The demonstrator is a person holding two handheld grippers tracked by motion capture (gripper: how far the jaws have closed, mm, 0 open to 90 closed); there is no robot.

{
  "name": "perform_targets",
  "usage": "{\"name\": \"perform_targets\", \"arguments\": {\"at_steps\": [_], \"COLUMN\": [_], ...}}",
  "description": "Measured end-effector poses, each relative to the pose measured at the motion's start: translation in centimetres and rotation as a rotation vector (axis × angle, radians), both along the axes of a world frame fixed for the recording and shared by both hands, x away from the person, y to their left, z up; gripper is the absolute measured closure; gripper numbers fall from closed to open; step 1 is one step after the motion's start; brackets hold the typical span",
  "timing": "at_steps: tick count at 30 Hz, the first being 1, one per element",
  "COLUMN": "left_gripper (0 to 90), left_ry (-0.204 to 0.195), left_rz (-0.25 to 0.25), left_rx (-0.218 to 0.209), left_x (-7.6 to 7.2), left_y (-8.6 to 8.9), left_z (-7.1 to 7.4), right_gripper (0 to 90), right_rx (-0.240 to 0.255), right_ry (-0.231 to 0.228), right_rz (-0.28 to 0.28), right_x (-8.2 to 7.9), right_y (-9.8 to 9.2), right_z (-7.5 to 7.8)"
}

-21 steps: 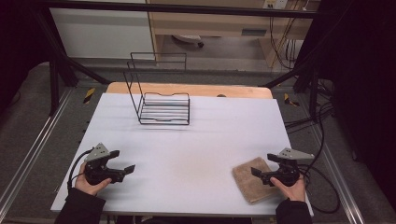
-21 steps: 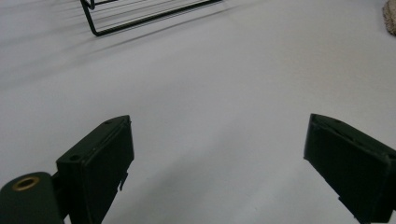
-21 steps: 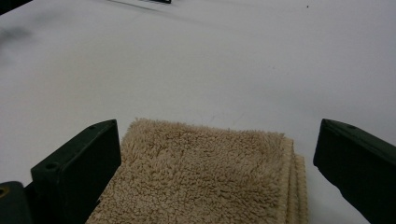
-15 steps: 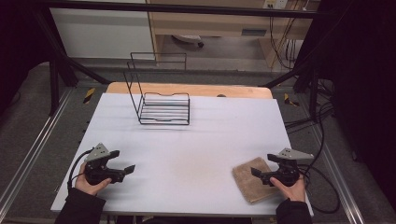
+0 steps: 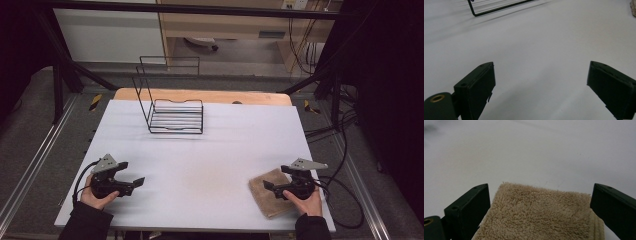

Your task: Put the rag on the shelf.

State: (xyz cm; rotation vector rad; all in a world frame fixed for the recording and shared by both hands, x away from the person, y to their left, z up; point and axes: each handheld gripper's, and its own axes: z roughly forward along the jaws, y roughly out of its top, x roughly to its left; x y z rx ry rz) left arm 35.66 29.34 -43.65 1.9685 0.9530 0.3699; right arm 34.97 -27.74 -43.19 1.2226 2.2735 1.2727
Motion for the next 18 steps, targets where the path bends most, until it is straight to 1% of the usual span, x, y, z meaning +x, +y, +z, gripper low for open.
{"name": "perform_targets", "arguments": {"at_steps": [2,10,13,15,18], "left_gripper": [7.9,7.6,7.6,7.6,7.6], "left_ry": [0.001,0.004,0.003,0.003,0.002], "left_rz": [-0.002,0.001,0.001,0.001,0.001], "left_rx": [0.004,0.005,0.007,0.006,0.008], "left_x": [0.0,0.0,0.0,0.0,0.0], "left_y": [0.0,-0.1,-0.1,-0.1,-0.1], "left_z": [0.0,0.0,0.0,0.0,0.0], "right_gripper": [4.6,8.5,10.5,15.0,25.1], "right_rx": [-0.018,-0.05,-0.08,-0.096,-0.097], "right_ry": [0.006,0.005,0.011,0.013,0.025], "right_rz": [0.004,-0.001,0.0,0.01,0.026], "right_x": [0.0,0.0,0.0,0.0,-0.1], "right_y": [0.6,2.2,3.0,3.5,4.3], "right_z": [0.0,0.2,0.3,0.3,0.3]}}
